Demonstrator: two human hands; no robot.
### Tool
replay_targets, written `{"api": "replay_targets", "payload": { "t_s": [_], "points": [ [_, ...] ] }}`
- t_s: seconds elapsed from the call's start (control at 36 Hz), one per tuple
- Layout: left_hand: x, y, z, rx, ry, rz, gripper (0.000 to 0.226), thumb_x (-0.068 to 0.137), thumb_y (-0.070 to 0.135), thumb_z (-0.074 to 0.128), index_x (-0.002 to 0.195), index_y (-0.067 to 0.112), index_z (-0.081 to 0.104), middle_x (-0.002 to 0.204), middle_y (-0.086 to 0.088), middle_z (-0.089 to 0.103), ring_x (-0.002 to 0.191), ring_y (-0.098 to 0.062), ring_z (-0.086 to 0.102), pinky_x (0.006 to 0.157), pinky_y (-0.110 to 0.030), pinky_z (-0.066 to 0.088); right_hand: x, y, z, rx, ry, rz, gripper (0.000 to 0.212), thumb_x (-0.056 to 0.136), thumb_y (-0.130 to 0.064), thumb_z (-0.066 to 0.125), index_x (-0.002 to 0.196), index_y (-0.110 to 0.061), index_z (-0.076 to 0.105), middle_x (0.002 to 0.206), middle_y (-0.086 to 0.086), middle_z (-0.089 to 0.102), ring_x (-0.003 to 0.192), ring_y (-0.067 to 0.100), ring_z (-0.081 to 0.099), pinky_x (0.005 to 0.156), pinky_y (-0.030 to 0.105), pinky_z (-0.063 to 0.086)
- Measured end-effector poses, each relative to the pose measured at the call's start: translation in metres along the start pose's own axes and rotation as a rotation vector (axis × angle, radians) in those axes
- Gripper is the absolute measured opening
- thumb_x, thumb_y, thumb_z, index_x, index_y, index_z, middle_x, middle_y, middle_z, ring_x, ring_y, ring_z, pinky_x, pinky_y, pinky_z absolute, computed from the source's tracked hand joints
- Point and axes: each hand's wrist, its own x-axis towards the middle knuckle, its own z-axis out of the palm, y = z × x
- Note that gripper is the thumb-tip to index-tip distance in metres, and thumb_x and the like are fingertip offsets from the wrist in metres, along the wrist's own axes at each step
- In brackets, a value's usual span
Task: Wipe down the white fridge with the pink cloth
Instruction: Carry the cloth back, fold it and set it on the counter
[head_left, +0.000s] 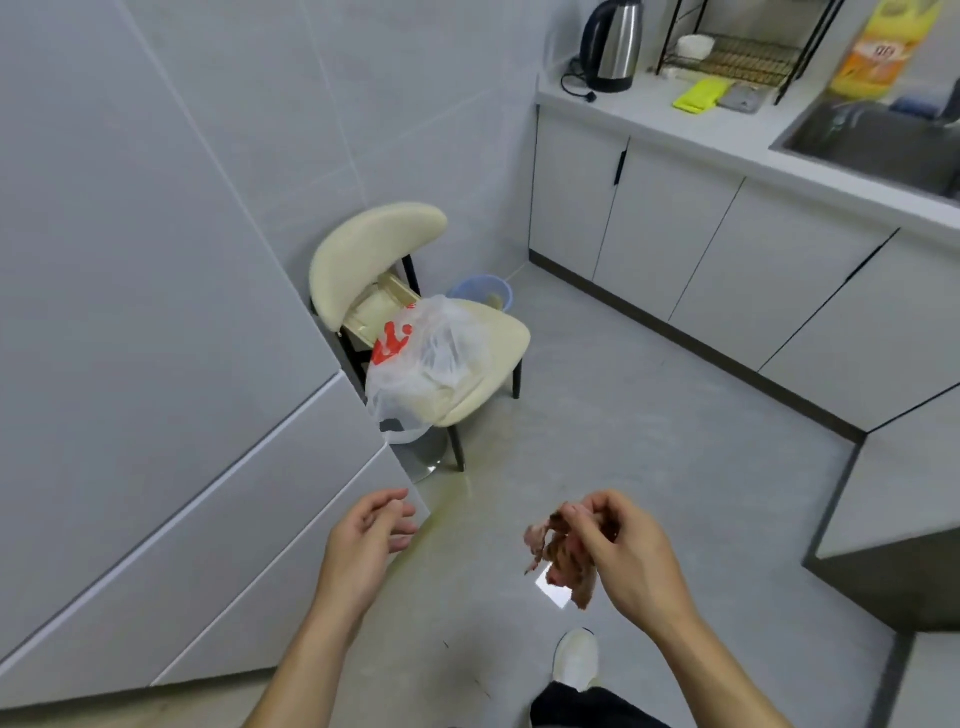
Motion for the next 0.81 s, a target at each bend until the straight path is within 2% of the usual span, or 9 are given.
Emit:
{"api": "replay_targets", "payload": {
  "t_s": [0.08, 0.22, 0.33, 0.44, 0.53, 0.61, 0.67, 0.72, 0.81],
  "points": [
    [0.01, 0.011, 0.036, -0.007, -0.016, 0.002, 0.021, 0.107, 0.01, 0.054, 0.114, 0.013, 0.073, 0.103, -0.011, 0.076, 0.094, -0.025, 0.071, 0.085, -0.035, 0.057, 0.017, -0.003, -0.035, 0.025, 0.04, 0.001, 0.023, 0.104, -0.01, 0.062, 0.091, 0.008, 0.058, 0.052, -0.002, 0.065, 0.044, 0.006, 0.059, 0.046, 0.015, 0.044],
    [0.028, 0.036, 0.094, -0.017, -0.057, 0.021, 0.022, 0.108, 0.012, 0.053, 0.115, 0.015, 0.073, 0.104, -0.009, 0.076, 0.096, -0.025, 0.072, 0.086, -0.036, 0.058, 0.047, -0.009, -0.087, 0.105, 0.122, 0.012, 0.022, 0.103, -0.008, 0.063, 0.092, 0.01, 0.059, 0.05, -0.003, 0.063, 0.049, 0.009, 0.064, 0.045, 0.011, 0.042],
    [0.047, 0.06, 0.133, -0.003, -0.102, 0.018, 0.022, 0.109, 0.012, 0.052, 0.117, 0.014, 0.073, 0.106, -0.01, 0.076, 0.093, -0.023, 0.072, 0.085, -0.035, 0.058, 0.076, -0.014, -0.119, 0.127, 0.179, 0.023, 0.019, 0.104, -0.011, 0.063, 0.095, 0.006, 0.06, 0.052, -0.005, 0.066, 0.046, 0.002, 0.062, 0.046, 0.011, 0.043],
    [0.079, 0.083, 0.168, 0.032, -0.151, 0.016, 0.022, 0.108, 0.01, 0.052, 0.118, 0.01, 0.072, 0.109, -0.016, 0.075, 0.092, -0.024, 0.072, 0.083, -0.034, 0.059, 0.107, -0.019, -0.141, 0.185, 0.236, 0.046, 0.019, 0.104, -0.005, 0.062, 0.094, 0.011, 0.06, 0.052, -0.002, 0.065, 0.045, 0.003, 0.06, 0.047, 0.01, 0.044],
    [0.109, 0.098, 0.193, 0.056, -0.18, 0.016, 0.022, 0.108, 0.008, 0.051, 0.119, 0.007, 0.071, 0.11, -0.018, 0.074, 0.092, -0.025, 0.071, 0.084, -0.034, 0.059, 0.132, -0.022, -0.154, 0.203, 0.283, 0.072, 0.018, 0.103, -0.008, 0.064, 0.095, 0.008, 0.063, 0.054, -0.002, 0.065, 0.045, 0.003, 0.063, 0.044, 0.011, 0.044],
    [0.142, 0.114, 0.219, 0.073, -0.206, 0.029, 0.022, 0.108, 0.008, 0.051, 0.117, 0.009, 0.071, 0.109, -0.018, 0.075, 0.092, -0.025, 0.071, 0.085, -0.036, 0.059, 0.163, -0.024, -0.162, 0.195, 0.331, 0.095, 0.018, 0.103, -0.013, 0.065, 0.095, 0.003, 0.065, 0.062, 0.008, 0.068, 0.05, 0.008, 0.067, 0.043, 0.014, 0.045],
    [0.166, 0.125, 0.235, 0.091, -0.235, 0.041, 0.022, 0.108, 0.008, 0.051, 0.116, 0.011, 0.072, 0.108, -0.016, 0.075, 0.093, -0.025, 0.072, 0.084, -0.036, 0.059, 0.187, -0.026, -0.168, 0.196, 0.382, 0.1, 0.017, 0.102, -0.016, 0.067, 0.092, -0.003, 0.068, 0.069, 0.015, 0.071, 0.058, 0.013, 0.067, 0.049, 0.013, 0.047],
    [0.191, 0.138, 0.249, 0.117, -0.273, 0.04, 0.023, 0.109, 0.009, 0.051, 0.116, 0.013, 0.072, 0.107, -0.012, 0.076, 0.095, -0.024, 0.073, 0.082, -0.033, 0.058, 0.211, -0.027, -0.173, 0.173, 0.422, 0.107, 0.017, 0.101, -0.024, 0.068, 0.09, -0.011, 0.07, 0.073, 0.012, 0.074, 0.065, 0.015, 0.069, 0.058, 0.015, 0.051],
    [0.229, 0.162, 0.267, 0.125, -0.31, 0.043, 0.023, 0.109, 0.011, 0.05, 0.115, 0.015, 0.072, 0.107, -0.01, 0.076, 0.095, -0.024, 0.073, 0.082, -0.033, 0.058, 0.247, -0.034, -0.181, 0.177, 0.479, 0.124, 0.019, 0.1, -0.031, 0.07, 0.087, -0.017, 0.071, 0.075, 0.006, 0.075, 0.07, 0.013, 0.068, 0.07, 0.029, 0.052]
  ]
}}
